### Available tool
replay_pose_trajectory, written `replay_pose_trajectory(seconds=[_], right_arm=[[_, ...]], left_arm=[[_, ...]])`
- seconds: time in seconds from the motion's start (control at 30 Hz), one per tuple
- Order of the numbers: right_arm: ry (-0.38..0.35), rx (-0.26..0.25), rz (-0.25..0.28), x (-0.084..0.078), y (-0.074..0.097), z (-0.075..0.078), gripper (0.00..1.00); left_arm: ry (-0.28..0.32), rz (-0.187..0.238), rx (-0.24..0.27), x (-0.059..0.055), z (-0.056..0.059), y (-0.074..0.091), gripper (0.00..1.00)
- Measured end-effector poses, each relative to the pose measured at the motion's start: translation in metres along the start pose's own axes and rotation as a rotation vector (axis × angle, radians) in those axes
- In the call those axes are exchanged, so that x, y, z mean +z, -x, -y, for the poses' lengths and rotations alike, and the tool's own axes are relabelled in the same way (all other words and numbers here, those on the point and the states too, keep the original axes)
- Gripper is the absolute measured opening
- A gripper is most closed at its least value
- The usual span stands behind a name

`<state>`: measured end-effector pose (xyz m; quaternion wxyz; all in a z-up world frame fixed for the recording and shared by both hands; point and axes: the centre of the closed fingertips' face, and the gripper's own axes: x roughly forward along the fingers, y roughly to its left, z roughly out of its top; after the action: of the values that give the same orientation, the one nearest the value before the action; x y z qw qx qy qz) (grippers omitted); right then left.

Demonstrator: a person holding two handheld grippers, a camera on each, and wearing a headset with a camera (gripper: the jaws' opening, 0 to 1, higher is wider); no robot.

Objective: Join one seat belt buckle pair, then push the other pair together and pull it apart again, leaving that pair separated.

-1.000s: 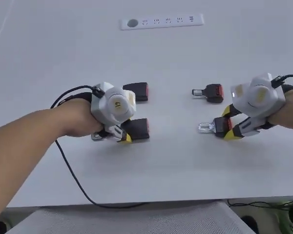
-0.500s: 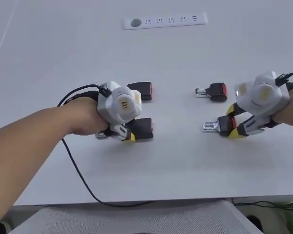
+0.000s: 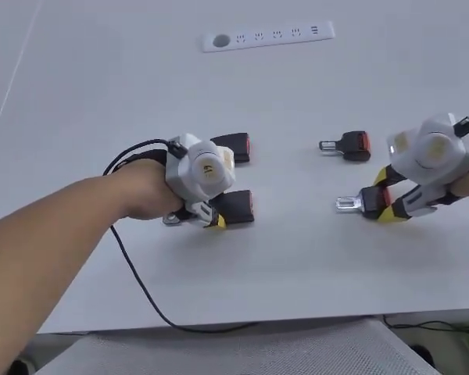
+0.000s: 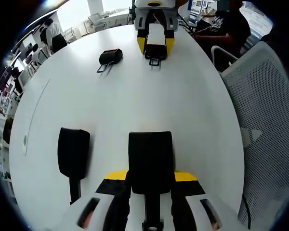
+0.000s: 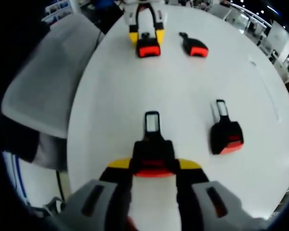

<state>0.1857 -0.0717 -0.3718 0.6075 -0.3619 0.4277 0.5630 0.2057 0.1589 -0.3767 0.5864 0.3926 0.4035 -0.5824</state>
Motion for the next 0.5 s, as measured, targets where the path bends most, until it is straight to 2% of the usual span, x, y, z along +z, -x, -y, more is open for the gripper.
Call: replay_pose_trajectory(seconds=[0.5], right_arm=[[0.012, -0.007, 0.037, 0.024, -0.008, -0.001, 0.35]], left_arm=[[-0.005, -0.004, -0.001, -0.001, 0.0, 0.0, 0.33]])
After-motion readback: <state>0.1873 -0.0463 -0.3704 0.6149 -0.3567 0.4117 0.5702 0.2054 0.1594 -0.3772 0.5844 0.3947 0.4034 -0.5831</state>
